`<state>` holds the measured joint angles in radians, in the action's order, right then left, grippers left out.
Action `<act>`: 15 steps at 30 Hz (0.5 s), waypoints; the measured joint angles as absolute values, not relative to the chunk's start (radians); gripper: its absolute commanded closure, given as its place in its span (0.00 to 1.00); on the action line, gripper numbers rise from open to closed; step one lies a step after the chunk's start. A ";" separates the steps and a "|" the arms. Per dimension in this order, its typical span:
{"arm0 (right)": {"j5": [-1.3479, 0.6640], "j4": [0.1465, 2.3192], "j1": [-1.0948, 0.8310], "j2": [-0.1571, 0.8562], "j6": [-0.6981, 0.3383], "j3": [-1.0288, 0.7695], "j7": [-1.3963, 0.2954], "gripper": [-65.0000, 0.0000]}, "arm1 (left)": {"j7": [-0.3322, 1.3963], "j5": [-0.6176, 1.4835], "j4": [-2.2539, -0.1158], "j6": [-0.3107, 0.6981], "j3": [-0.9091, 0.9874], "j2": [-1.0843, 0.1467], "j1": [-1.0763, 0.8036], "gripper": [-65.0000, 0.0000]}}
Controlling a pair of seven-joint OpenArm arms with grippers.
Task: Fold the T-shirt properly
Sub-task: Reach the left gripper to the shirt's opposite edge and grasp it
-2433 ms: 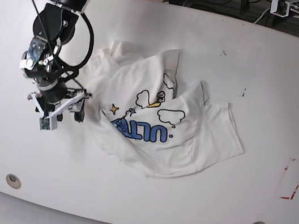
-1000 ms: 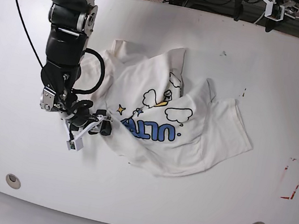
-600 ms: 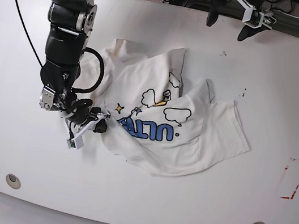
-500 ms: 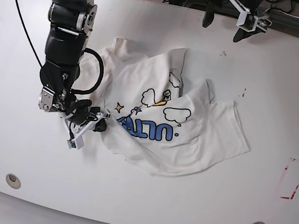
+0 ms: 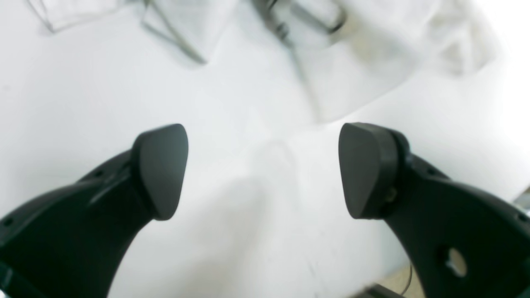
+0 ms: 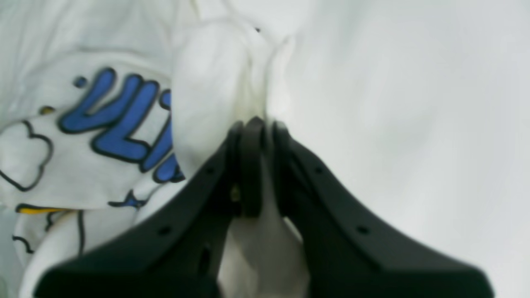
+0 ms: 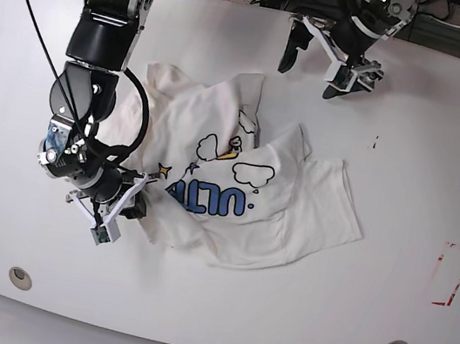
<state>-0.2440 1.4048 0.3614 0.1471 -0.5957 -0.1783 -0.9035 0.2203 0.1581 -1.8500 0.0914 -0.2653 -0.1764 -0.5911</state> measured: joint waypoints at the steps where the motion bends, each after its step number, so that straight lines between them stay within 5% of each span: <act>1: -0.243 1.424 0.357 0.147 -0.596 -0.178 -0.909 1.00 | 0.219 0.159 -1.831 0.094 -0.282 -0.178 -0.572 0.17; 15: -0.241 1.501 0.329 0.147 -0.603 -0.178 -0.926 1.00 | 0.201 0.156 -1.641 0.096 -0.503 -0.178 -0.361 0.17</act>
<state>-0.2409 1.5009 0.3286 0.1471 -0.6029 -0.1783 -0.9257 0.2008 0.1562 -1.6413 0.0963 -0.5026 -0.1776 -0.3607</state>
